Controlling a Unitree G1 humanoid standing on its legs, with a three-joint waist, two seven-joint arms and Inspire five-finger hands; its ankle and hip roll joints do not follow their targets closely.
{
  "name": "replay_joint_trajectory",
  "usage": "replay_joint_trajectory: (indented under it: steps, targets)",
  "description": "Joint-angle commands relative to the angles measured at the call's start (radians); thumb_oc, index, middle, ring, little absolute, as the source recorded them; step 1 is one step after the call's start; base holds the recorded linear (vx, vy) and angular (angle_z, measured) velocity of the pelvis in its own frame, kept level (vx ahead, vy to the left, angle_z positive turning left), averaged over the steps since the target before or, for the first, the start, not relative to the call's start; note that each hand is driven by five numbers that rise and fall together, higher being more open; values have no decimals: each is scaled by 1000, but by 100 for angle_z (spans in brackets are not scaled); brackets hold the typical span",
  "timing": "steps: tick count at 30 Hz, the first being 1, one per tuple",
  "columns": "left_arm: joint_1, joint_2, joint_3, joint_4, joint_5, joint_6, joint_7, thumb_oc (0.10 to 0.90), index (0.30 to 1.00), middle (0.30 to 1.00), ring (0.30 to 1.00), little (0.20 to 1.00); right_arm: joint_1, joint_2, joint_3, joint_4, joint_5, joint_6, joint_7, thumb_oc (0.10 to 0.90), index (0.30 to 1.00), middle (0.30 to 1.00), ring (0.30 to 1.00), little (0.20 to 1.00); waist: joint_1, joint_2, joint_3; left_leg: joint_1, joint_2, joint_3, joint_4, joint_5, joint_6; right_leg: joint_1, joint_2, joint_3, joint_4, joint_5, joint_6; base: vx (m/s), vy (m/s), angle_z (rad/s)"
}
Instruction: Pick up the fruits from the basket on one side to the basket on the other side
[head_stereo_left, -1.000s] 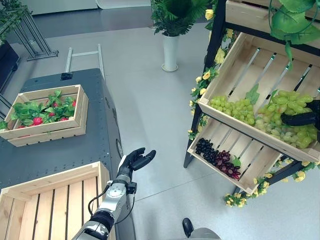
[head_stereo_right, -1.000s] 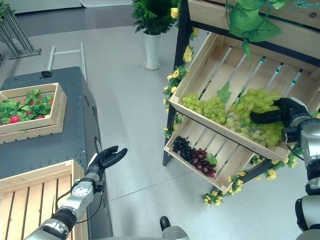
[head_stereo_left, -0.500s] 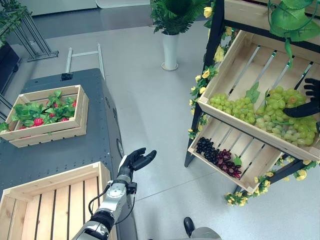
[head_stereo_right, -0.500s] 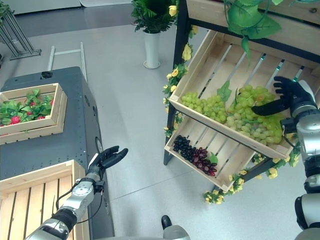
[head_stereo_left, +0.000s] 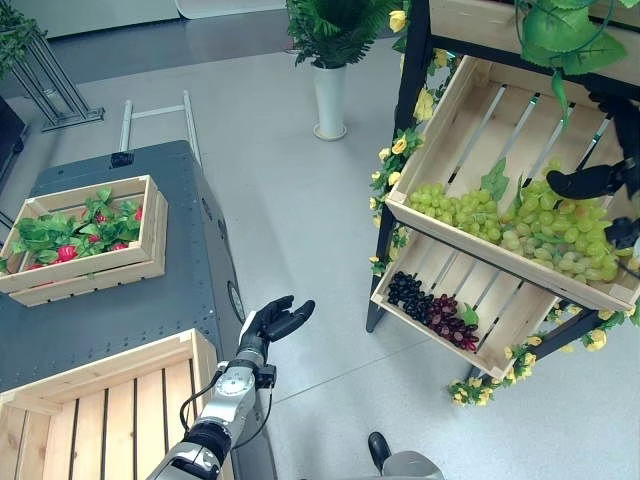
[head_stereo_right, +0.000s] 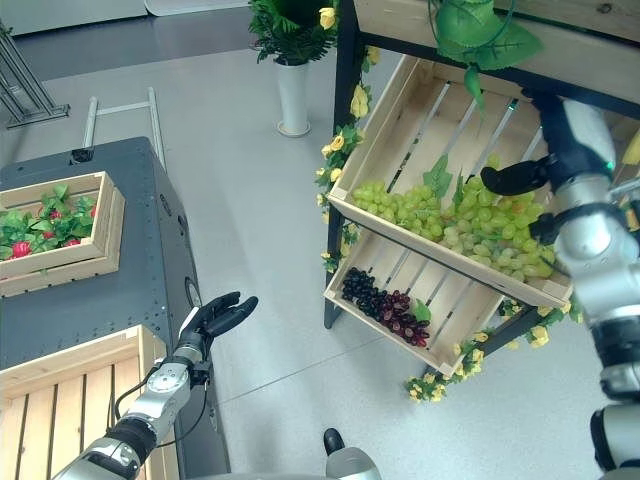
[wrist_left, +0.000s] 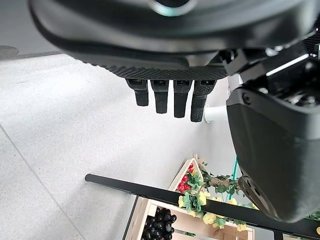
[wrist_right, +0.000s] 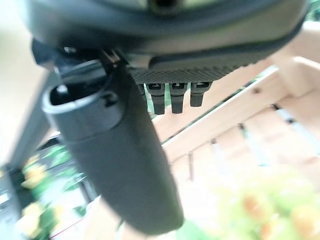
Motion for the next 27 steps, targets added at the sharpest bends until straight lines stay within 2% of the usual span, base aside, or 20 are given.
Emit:
replay_joint_trajectory:
  steps: [1, 3, 4, 10, 15, 16, 17, 20, 21, 23, 27]
  targets:
    - [-65, 20, -8, -18, 16, -119, 13, 800, 900, 900, 900, 900, -59, 8, -101, -40, -83, -103, -84, 800, 900, 900, 900, 900, 22, -23, -99, 24, -26, -38, 11, -104, 13, 21, 29, 12, 4, -22, 9, 0, 0, 0]
    - [-59, 16, 6, -18, 24, -115, 13, 800, 900, 900, 900, 900, -6, 28, -118, -113, -117, -118, -60, 800, 900, 900, 900, 900, 15, -22, -100, 25, -26, -32, 12, -105, 14, 20, 29, 16, 5, -23, 10, 30, 30, -2]
    - [-57, 14, 10, -16, 25, -114, 10, 800, 900, 900, 900, 900, 19, 32, -125, -146, -120, -126, -39, 800, 900, 900, 900, 900, 9, -15, -101, 34, -28, -43, 10, -125, 16, 29, 27, 13, 4, -40, 17, 63, 63, -3]
    - [-47, 7, 31, -11, 29, -113, 15, 800, 900, 900, 900, 900, 112, 65, -147, -299, -99, -156, 75, 800, 900, 900, 900, 900, -4, -10, -99, 38, -30, -32, 11, -129, 21, 28, 27, 16, 6, -40, 18, 11, 11, 0]
    - [-34, -7, 36, -8, 37, -116, 29, 800, 900, 900, 900, 900, 171, 119, -134, -389, -127, -228, 117, 800, 900, 900, 900, 900, -6, -7, -99, 37, -30, -21, 18, -134, 24, 28, 26, 13, 6, -42, 21, 0, 0, 0]
    - [-34, -7, 36, -8, 37, -116, 29, 800, 900, 900, 900, 900, 171, 119, -134, -389, -127, -228, 117, 800, 900, 900, 900, 900, -6, -7, -99, 37, -30, -21, 18, -134, 24, 28, 26, 13, 6, -42, 21, 0, 0, 0]
    - [-26, -15, 38, -8, 49, -136, 74, 800, 900, 900, 900, 900, 184, 140, -108, -427, -211, -275, 105, 800, 900, 900, 900, 900, 0, -6, -97, 36, -31, -24, 19, -134, 24, 27, 25, 11, 6, -40, 22, 0, 0, 0]
    - [-15, -29, 62, 6, 25, -148, 159, 800, 900, 900, 900, 900, 212, 167, -77, -502, -305, -336, 43, 800, 900, 900, 900, 900, 6, -5, -98, 37, -31, -28, 17, -132, 26, 28, 24, 7, 7, -41, 23, 7, -11, 0]
    - [-12, -41, 79, 28, 43, -162, 202, 800, 900, 900, 900, 900, 223, 191, -53, -531, -369, -381, 5, 800, 900, 900, 900, 900, 11, -6, -98, 36, -30, -32, 19, -132, 26, 29, 24, 4, 8, -42, 23, 20, -40, -1]
    - [-3, -59, 89, 59, 89, -193, 253, 800, 900, 900, 900, 900, 238, 234, -3, -554, -422, -435, -26, 800, 900, 900, 900, 900, 21, -8, -96, 32, -29, -40, 24, -133, 26, 29, 23, -4, 12, -44, 22, 10, -48, -1]
    - [16, -77, 76, 97, 169, -210, 313, 800, 900, 900, 900, 900, 252, 287, 98, -520, -451, -490, -28, 800, 900, 900, 900, 900, 45, -19, -91, 18, -29, -44, 27, -114, 25, 18, 22, -15, 16, -33, 14, -44, -84, 3]
